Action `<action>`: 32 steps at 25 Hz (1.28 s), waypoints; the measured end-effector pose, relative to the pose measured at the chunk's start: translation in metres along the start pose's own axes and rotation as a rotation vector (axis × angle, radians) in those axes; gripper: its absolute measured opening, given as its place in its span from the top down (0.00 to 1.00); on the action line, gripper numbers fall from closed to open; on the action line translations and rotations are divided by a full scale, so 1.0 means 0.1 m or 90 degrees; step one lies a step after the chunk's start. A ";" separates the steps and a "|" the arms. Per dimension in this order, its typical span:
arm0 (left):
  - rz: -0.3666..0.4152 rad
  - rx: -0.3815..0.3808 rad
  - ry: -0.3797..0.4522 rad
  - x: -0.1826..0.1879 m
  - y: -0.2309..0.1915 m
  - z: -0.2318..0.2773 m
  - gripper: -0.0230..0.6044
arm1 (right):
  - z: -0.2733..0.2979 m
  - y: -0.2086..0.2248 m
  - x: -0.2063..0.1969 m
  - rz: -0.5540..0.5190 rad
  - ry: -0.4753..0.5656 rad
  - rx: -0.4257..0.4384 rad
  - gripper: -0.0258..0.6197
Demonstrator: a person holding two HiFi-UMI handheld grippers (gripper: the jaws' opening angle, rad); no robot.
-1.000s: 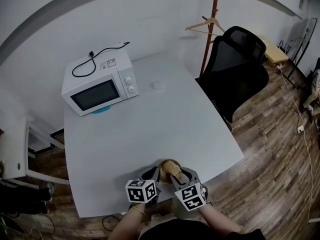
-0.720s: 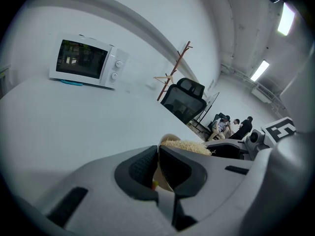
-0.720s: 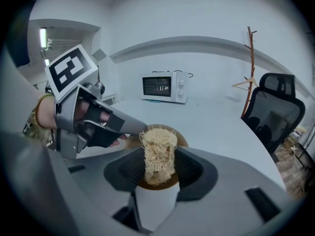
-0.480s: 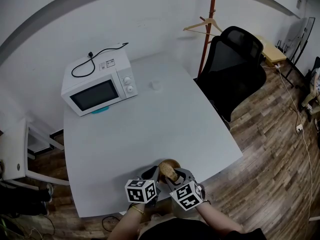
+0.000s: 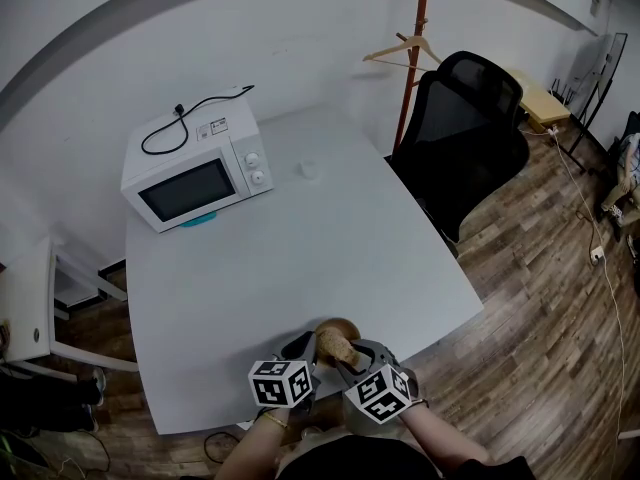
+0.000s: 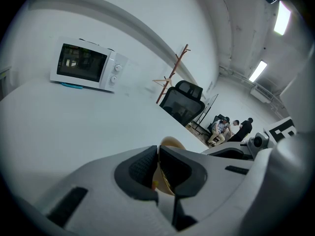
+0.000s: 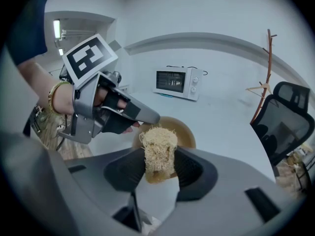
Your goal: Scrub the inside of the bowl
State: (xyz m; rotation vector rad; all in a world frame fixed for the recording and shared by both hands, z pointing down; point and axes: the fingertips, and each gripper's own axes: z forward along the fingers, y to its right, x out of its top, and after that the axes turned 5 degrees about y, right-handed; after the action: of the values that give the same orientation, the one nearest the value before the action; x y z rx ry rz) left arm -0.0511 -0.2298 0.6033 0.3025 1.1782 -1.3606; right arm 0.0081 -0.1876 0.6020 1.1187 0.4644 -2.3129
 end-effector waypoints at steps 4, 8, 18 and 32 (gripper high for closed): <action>0.001 -0.004 -0.003 -0.04 0.04 0.00 0.91 | -0.05 0.10 -0.08 0.006 -0.010 -0.015 0.70; 0.004 -0.006 -0.003 -0.04 0.05 -0.01 0.91 | -0.08 0.20 -0.09 0.014 -0.011 -0.030 0.70; 0.002 -0.010 -0.001 -0.03 0.07 -0.01 0.91 | -0.10 0.37 0.07 0.059 0.015 -0.051 0.70; -0.009 0.007 0.010 -0.02 0.01 -0.05 0.92 | 0.01 0.03 0.24 0.009 0.019 -0.021 0.70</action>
State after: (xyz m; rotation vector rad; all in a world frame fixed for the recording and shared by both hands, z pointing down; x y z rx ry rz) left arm -0.0518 -0.2246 0.6023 0.3143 1.1881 -1.3793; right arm -0.0031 -0.1978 0.5830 1.1394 0.5029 -2.2706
